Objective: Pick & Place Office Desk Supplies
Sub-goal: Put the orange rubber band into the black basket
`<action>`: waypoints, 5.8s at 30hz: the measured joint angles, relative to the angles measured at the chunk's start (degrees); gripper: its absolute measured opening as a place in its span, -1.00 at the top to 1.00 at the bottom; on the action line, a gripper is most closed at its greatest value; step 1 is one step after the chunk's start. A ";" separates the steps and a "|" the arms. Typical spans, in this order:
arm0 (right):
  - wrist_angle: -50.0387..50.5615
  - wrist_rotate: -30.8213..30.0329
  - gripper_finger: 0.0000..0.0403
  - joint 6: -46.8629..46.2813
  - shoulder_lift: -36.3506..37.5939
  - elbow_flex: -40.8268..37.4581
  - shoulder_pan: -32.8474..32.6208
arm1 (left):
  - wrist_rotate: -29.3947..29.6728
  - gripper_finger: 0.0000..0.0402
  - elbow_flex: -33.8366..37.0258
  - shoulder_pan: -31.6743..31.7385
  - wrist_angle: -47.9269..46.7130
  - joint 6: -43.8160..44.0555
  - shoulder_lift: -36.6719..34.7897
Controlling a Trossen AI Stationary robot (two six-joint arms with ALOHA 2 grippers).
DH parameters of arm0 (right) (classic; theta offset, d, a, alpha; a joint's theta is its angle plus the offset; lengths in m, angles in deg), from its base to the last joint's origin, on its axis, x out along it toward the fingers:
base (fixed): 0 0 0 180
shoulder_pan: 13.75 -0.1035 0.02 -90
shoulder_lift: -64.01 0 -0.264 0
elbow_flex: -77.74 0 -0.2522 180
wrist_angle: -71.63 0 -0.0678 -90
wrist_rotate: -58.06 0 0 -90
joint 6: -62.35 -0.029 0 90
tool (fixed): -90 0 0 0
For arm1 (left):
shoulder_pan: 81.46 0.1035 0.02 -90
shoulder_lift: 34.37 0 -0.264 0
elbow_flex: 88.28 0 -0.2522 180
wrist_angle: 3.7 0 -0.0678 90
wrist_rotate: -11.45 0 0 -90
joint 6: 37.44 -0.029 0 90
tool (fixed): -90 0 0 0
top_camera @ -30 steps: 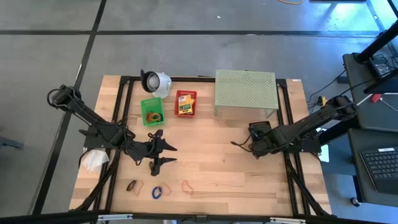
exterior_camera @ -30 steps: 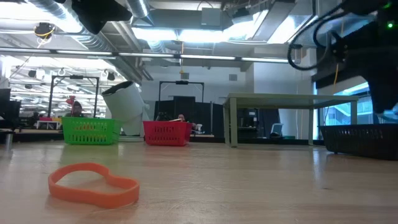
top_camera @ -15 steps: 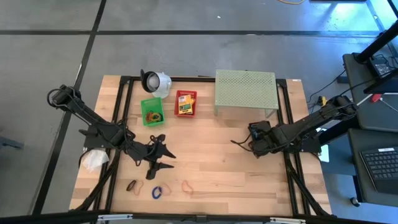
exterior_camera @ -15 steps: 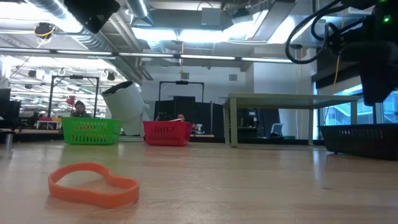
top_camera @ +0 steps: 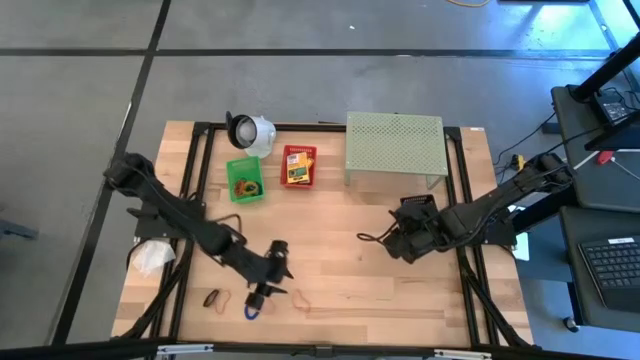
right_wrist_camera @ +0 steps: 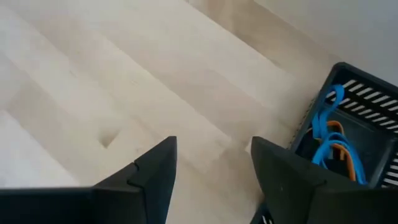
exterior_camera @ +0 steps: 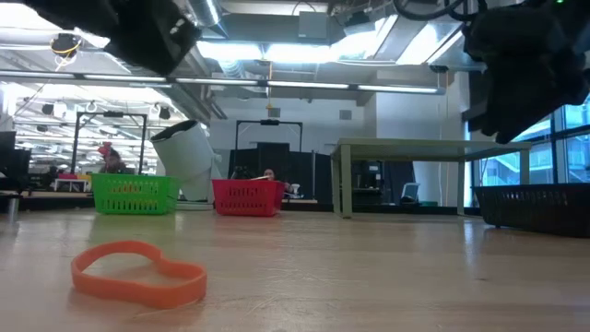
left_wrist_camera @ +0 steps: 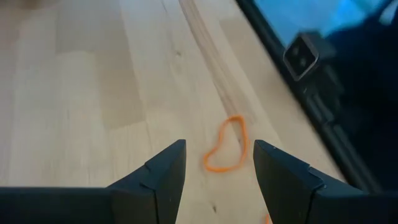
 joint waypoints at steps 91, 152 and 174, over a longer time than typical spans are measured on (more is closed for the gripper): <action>-46.52 -16.44 0.20 34.44 0.00 0.00 -8.45 | 28.13 0.99 2.41 6.75 36.33 -18.12 6.47; -71.63 -19.40 -0.10 77.92 -20.22 4.39 -3.54 | 11.10 0.99 7.57 11.10 50.47 -6.91 6.12; -71.61 -18.36 0.97 79.24 -20.22 4.39 -2.17 | 9.19 0.98 7.50 10.99 51.62 -5.80 6.12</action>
